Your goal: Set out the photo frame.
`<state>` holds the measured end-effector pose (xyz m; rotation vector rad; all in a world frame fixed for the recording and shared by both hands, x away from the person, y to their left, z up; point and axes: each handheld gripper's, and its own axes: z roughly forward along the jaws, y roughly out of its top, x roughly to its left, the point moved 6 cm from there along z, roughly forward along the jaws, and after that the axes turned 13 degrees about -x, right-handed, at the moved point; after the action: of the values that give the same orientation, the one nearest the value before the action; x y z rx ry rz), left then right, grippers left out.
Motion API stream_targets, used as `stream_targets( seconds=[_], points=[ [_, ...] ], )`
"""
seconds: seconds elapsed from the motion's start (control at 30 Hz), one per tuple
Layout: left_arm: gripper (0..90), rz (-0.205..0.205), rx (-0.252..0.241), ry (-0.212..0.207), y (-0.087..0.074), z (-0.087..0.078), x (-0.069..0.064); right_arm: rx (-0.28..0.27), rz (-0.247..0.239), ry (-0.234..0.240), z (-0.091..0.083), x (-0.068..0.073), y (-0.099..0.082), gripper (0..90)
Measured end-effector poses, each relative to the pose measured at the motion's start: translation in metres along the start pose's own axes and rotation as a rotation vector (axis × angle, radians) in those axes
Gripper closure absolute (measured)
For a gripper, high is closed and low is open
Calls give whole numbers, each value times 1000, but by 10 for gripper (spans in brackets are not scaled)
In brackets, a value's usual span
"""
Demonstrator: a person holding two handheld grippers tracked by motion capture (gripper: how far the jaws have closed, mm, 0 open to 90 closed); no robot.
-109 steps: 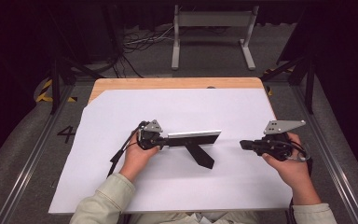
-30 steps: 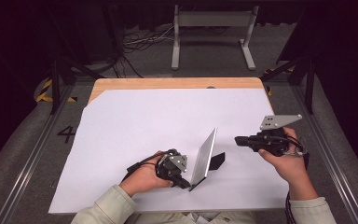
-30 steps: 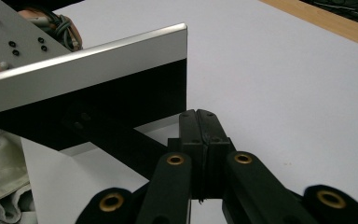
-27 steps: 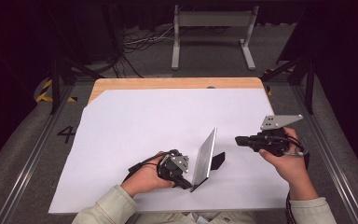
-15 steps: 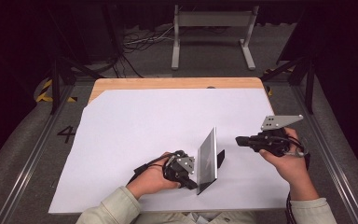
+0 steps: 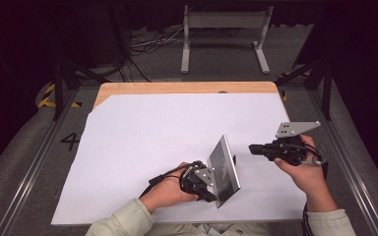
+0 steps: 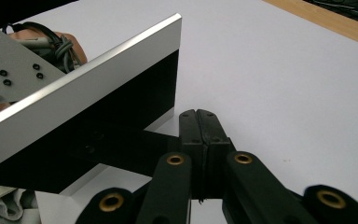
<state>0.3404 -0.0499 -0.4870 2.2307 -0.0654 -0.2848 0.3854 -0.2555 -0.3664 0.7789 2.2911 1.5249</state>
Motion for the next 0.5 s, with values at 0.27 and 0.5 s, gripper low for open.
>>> stream_targets(
  seconds=[0.27,0.5],
  points=[
    [900,2,-12,3,6,8,0,0,3,-3,-1,0,0,900],
    [900,4,-30,16,10,13,1,3,7,-3,-1,0,-1,899]
  ],
)
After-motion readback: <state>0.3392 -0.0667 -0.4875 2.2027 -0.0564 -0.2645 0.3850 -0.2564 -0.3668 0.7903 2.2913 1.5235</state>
